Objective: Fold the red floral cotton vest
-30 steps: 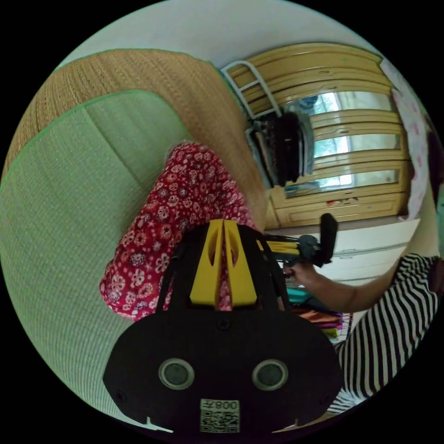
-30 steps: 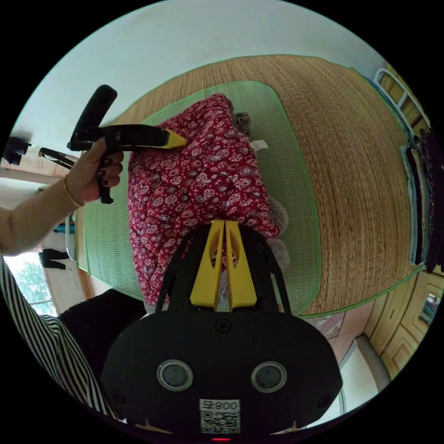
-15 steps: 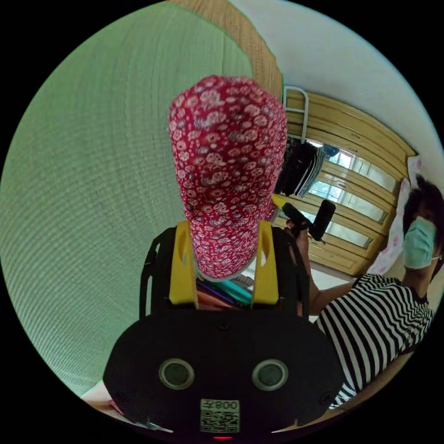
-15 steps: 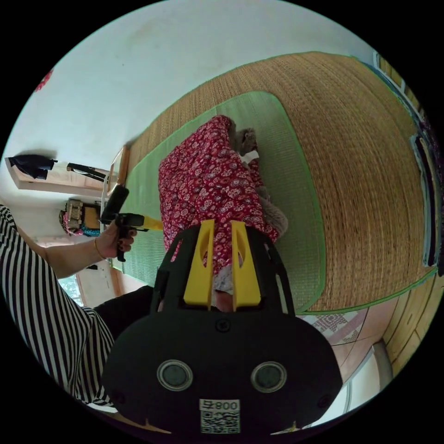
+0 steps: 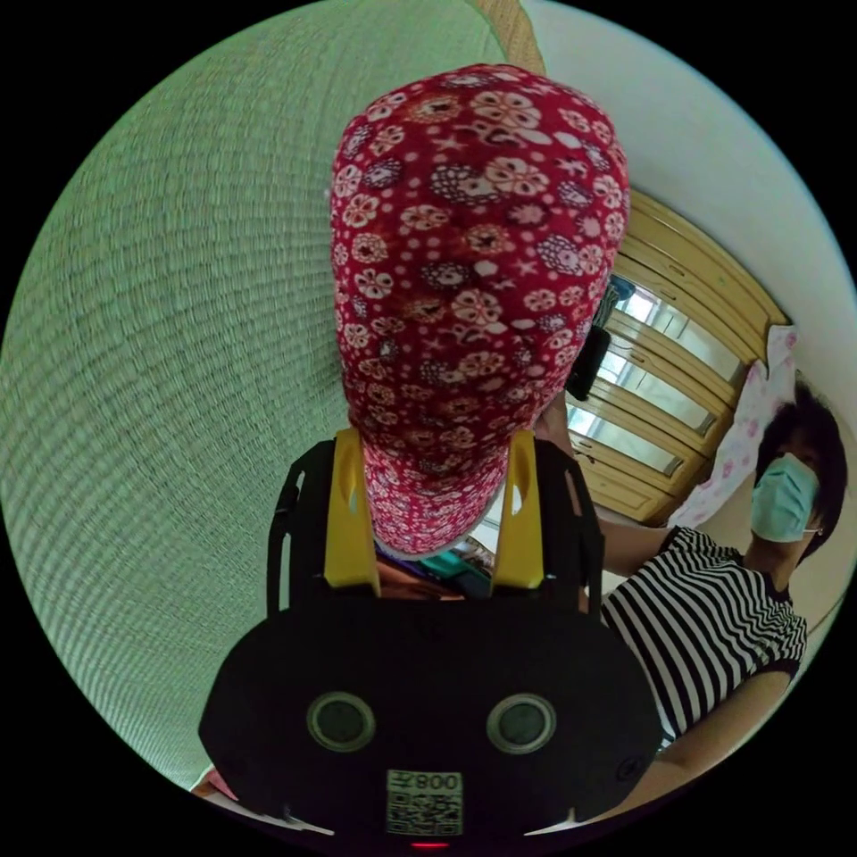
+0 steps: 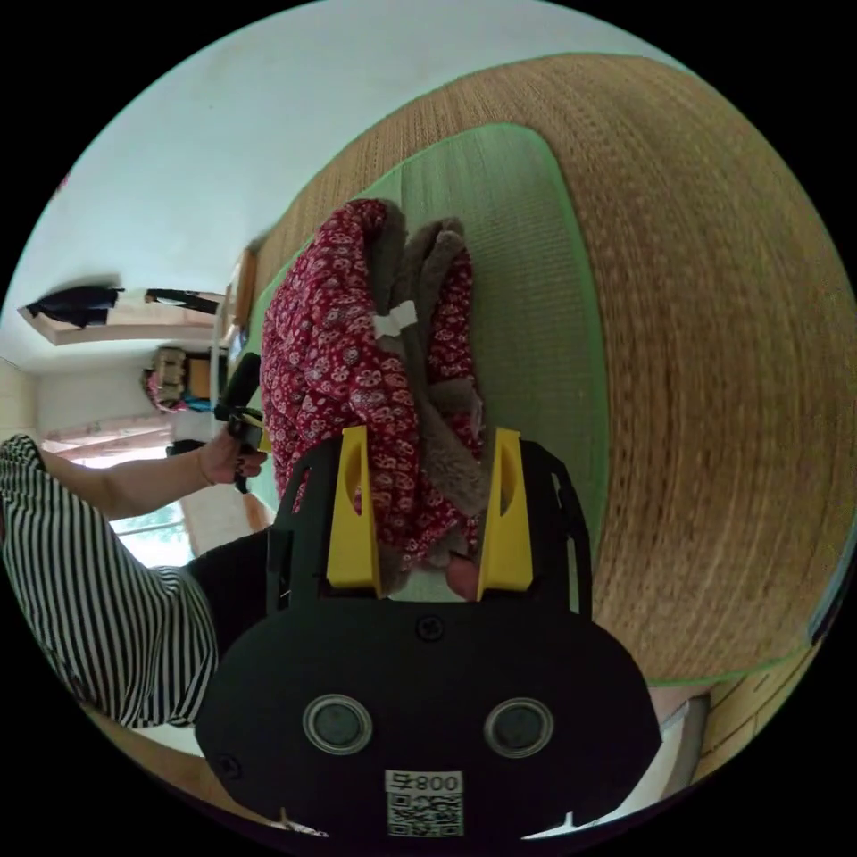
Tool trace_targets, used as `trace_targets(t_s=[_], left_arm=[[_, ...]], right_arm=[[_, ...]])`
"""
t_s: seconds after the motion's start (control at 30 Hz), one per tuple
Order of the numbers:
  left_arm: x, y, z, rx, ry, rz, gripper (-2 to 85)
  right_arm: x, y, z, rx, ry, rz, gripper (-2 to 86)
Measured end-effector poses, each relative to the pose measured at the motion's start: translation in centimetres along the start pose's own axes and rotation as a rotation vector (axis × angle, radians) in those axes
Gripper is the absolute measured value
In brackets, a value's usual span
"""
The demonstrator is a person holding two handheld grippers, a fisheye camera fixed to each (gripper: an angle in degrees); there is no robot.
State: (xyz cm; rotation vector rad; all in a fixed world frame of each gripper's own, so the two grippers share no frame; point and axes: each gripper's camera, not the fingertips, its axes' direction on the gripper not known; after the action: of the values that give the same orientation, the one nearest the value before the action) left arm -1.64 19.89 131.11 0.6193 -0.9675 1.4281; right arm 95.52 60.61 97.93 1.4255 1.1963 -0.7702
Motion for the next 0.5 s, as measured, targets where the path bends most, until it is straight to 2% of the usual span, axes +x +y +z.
trace_targets(t_s=[0.13,0.33,0.5], left_arm=[[-0.9,-0.7,1.3,-0.024,0.023,0.017,19.8],[-1.5,-1.1,2.7,-0.069,0.054,0.006,17.9],[-0.6,-0.2,3.2,-0.065,0.049,0.022,16.7]], right_arm=[[6.8,0.0,1.8,-0.015,-0.27,0.068,17.8],[12.2,0.3,2.7,0.008,-0.434,0.084,15.8],[14.5,0.9,2.5,0.03,-0.467,0.125,13.4]])
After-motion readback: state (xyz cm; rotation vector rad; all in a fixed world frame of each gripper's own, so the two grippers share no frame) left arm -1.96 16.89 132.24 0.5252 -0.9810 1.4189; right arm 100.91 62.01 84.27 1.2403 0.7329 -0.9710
